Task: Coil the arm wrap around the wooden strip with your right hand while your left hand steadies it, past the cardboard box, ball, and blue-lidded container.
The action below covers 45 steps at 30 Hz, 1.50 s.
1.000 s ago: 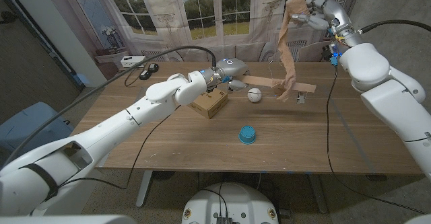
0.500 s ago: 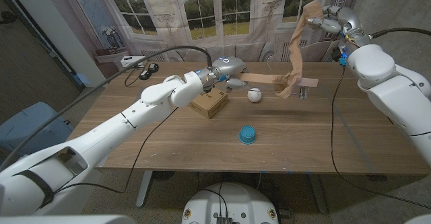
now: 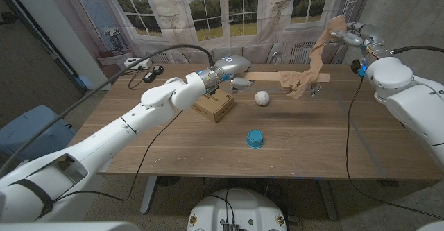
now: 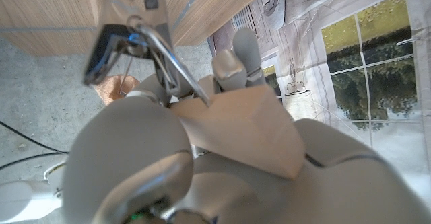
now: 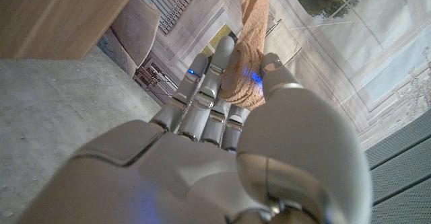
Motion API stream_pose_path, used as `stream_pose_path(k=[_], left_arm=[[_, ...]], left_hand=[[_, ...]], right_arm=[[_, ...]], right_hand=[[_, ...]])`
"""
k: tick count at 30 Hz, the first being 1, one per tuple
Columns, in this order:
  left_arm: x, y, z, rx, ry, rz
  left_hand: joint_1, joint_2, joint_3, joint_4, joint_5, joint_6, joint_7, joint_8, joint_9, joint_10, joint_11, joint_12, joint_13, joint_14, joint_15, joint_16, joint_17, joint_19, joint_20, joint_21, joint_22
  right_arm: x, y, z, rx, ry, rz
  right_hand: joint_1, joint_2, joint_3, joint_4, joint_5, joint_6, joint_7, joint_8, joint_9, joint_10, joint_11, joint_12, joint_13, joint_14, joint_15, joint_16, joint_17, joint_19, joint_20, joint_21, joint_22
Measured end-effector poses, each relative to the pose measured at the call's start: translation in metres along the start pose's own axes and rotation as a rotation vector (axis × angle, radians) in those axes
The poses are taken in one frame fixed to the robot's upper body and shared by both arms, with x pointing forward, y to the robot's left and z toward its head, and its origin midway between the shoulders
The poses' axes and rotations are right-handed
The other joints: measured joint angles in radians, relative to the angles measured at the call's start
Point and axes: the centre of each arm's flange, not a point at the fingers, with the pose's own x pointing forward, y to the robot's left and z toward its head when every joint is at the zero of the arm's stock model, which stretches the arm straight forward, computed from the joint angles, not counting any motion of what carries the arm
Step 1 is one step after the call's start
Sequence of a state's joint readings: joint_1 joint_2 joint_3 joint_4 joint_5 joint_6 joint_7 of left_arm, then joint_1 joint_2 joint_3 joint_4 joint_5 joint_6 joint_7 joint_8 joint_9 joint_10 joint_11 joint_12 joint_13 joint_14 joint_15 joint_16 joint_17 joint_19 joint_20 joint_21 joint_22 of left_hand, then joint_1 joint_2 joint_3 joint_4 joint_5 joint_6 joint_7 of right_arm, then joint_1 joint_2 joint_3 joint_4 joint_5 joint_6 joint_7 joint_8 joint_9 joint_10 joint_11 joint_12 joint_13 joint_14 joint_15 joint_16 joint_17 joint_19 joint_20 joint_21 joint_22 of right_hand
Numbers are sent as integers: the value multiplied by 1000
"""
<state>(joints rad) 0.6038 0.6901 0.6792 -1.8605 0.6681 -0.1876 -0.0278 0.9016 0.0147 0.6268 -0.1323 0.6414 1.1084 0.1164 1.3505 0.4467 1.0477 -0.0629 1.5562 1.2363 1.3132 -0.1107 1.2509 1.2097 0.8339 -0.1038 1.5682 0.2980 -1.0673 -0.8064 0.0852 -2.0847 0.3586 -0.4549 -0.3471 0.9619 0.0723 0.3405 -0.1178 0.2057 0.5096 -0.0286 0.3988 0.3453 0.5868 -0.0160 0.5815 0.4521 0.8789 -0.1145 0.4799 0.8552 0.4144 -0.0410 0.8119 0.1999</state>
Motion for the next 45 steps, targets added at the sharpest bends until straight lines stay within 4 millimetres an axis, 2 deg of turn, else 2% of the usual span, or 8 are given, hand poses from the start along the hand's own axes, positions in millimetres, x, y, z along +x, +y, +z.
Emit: stream_pose_path(k=[12,18,20,23,26,31,33,45], left_arm=[[-2,2,-8,-105,-3,14],[-1,4,-17,-187,-2,26],[-1,4,-18,-210,-4,29],[0,5,-22,-253,-7,38],[1,6,-25,-297,-10,45],[4,6,-32,-341,-8,49],[5,6,-33,-361,-9,49],[13,7,-43,-432,-15,39]], left_hand=[[0,0,0,0,0,-2,-2,0,-7,0,0,0,0,0,0,0,-10,0,0,0,-1],[0,0,0,0,0,-2,-2,0,-9,0,0,0,0,0,0,0,-10,0,0,0,-1],[0,0,0,0,0,-2,-2,0,-8,0,0,0,0,0,0,0,-13,0,0,0,-4],[0,0,3,3,0,-1,-1,0,-8,0,0,0,0,0,0,0,-14,0,0,0,-4],[0,0,3,4,0,-1,-1,0,-8,0,0,0,0,0,0,0,-13,0,0,0,-3],[0,0,3,3,6,-1,-1,0,-10,0,0,0,0,0,0,0,-8,0,0,0,-6],[0,0,3,3,6,-1,-1,0,-10,0,0,0,0,0,0,0,-9,0,0,0,-4],[0,0,3,3,6,0,0,0,-11,0,0,0,0,0,0,0,-10,2,2,0,-3]], right_arm=[[-11,-7,-51,68,105,-37],[-16,-5,-76,116,145,-44],[-18,-2,-90,124,171,-43],[-20,1,-99,148,179,-40],[-23,8,-115,169,202,-31],[-26,17,-130,206,212,-11],[-29,26,-144,217,236,1],[-37,65,-181,293,262,61]], right_hand=[[0,0,0,0,-2,0,0,0,0,0,0,0,5,0,0,0,4,-5,-5,6,0],[0,0,0,0,2,0,0,0,0,0,0,0,5,0,0,0,4,-5,-5,9,0],[0,0,0,0,2,0,0,0,0,0,0,0,5,0,0,0,9,-5,-5,9,0],[0,0,-1,-1,2,0,0,0,0,0,0,0,5,0,0,0,9,-5,-5,13,0],[0,0,-1,-1,2,0,0,0,0,0,0,0,5,0,0,0,9,-5,-5,15,-2],[0,0,-2,-2,2,0,0,0,0,0,0,0,4,0,0,0,12,-5,-5,18,-5],[0,0,-3,-3,2,0,0,0,-1,0,0,0,4,0,0,0,14,-5,-5,21,-5],[0,0,-3,-3,0,0,0,0,0,0,0,0,4,0,0,0,14,-11,1,25,-5]])
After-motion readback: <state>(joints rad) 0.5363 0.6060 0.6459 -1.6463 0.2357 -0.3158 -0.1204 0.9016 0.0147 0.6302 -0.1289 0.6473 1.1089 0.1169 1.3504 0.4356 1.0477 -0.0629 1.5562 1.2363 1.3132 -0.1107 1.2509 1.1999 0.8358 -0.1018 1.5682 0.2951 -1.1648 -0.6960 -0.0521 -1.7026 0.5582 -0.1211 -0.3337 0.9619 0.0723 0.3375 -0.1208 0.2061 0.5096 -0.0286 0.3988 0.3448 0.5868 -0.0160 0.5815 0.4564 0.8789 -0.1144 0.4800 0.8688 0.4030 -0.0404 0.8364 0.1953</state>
